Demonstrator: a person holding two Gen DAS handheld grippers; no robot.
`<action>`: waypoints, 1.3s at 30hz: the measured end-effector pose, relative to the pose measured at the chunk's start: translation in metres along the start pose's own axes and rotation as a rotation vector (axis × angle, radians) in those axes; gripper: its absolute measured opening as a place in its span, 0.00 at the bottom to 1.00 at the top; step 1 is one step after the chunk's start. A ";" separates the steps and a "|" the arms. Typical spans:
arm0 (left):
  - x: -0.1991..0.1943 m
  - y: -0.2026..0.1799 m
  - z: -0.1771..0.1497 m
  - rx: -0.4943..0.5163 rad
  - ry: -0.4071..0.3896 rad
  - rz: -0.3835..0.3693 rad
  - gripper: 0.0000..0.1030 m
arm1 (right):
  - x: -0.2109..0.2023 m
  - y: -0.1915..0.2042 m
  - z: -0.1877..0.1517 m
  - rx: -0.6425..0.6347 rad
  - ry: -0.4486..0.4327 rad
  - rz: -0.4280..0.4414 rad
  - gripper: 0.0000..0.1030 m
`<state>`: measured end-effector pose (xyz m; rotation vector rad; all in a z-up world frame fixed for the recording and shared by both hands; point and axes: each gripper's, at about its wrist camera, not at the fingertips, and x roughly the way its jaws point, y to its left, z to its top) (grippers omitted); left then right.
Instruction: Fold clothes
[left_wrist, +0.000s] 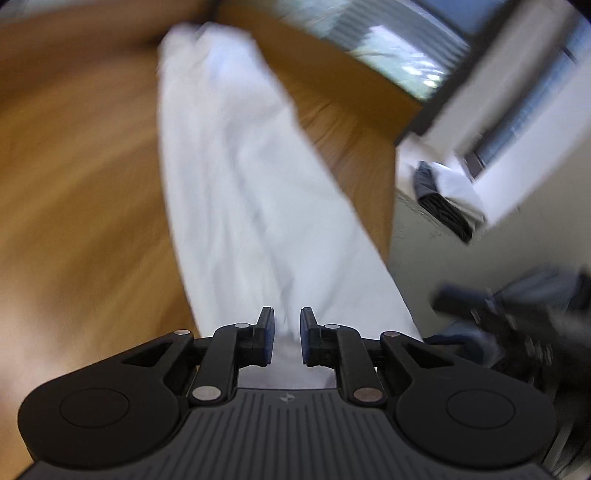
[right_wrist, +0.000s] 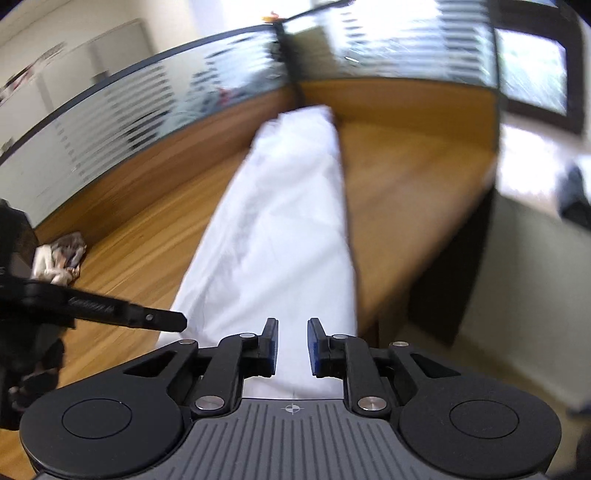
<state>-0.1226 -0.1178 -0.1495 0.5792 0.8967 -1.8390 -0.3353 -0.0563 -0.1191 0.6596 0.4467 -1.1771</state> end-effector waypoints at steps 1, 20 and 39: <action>0.001 -0.004 0.003 0.043 -0.021 -0.004 0.21 | 0.007 0.001 0.004 -0.030 -0.013 0.009 0.20; 0.007 0.004 -0.024 0.015 0.031 0.033 0.33 | 0.065 0.013 0.006 -0.305 0.124 0.075 0.25; -0.017 0.021 -0.036 -0.007 0.042 0.100 0.59 | 0.064 -0.065 0.019 0.013 0.209 0.069 0.47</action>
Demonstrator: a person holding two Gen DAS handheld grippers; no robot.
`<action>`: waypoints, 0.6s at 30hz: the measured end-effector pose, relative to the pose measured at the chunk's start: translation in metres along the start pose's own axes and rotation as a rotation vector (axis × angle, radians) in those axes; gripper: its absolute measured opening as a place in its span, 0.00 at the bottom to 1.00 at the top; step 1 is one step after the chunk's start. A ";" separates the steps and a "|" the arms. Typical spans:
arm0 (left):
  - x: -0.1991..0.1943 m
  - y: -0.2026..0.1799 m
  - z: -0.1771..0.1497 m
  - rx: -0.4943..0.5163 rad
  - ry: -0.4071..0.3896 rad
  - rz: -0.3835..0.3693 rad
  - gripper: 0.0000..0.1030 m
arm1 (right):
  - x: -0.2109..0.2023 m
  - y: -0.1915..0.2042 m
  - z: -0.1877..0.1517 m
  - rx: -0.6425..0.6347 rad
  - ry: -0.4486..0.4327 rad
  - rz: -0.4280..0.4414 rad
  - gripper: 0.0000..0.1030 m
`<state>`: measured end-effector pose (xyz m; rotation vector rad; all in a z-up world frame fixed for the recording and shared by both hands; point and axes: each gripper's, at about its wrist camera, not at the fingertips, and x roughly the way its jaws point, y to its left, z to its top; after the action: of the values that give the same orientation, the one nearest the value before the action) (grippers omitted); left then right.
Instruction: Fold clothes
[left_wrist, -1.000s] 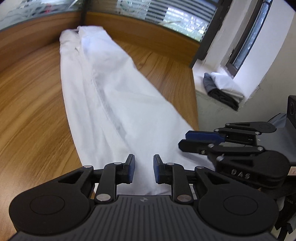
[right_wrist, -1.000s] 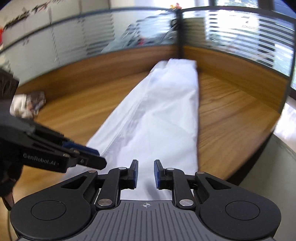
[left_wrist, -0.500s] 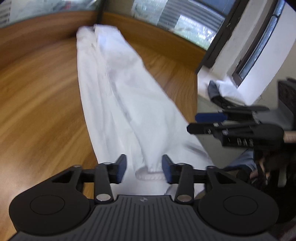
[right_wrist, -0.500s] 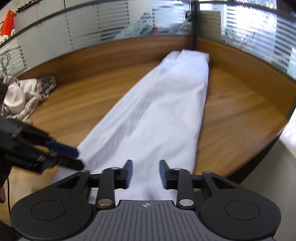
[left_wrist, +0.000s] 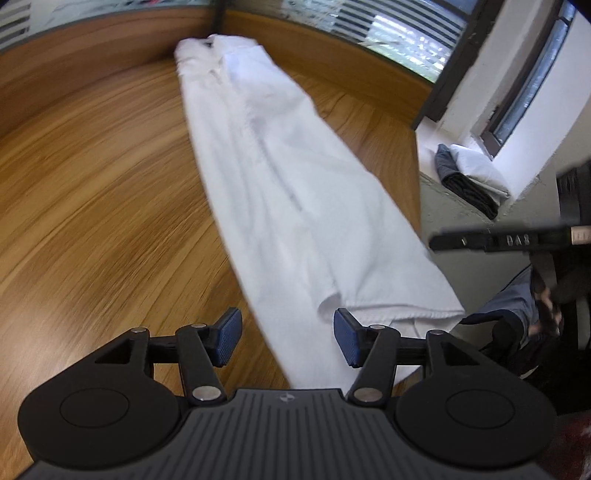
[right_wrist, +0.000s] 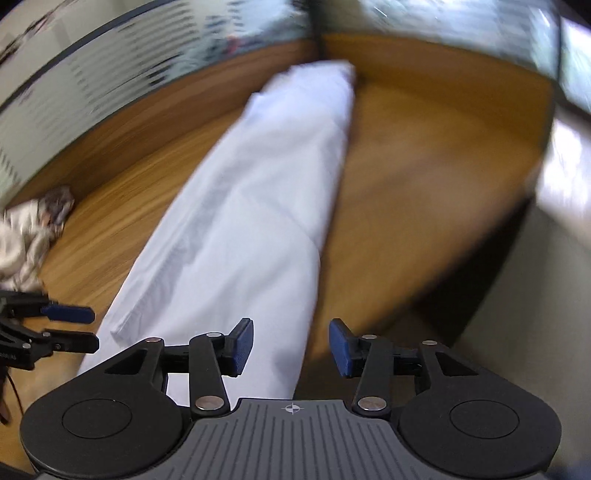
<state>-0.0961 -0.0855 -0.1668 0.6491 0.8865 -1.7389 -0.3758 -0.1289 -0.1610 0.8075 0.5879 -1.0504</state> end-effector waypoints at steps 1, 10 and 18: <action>-0.001 0.002 -0.002 -0.008 0.004 0.003 0.59 | 0.001 -0.004 -0.008 0.056 0.005 0.009 0.47; -0.013 -0.004 0.015 0.027 -0.022 -0.029 0.59 | -0.030 0.015 -0.066 0.147 -0.108 -0.039 0.46; 0.015 0.018 0.078 -0.038 -0.019 -0.035 0.59 | -0.043 0.051 -0.094 -0.150 -0.152 -0.223 0.40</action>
<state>-0.0851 -0.1605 -0.1375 0.5944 0.9198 -1.7526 -0.3503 -0.0169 -0.1684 0.5335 0.6285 -1.2441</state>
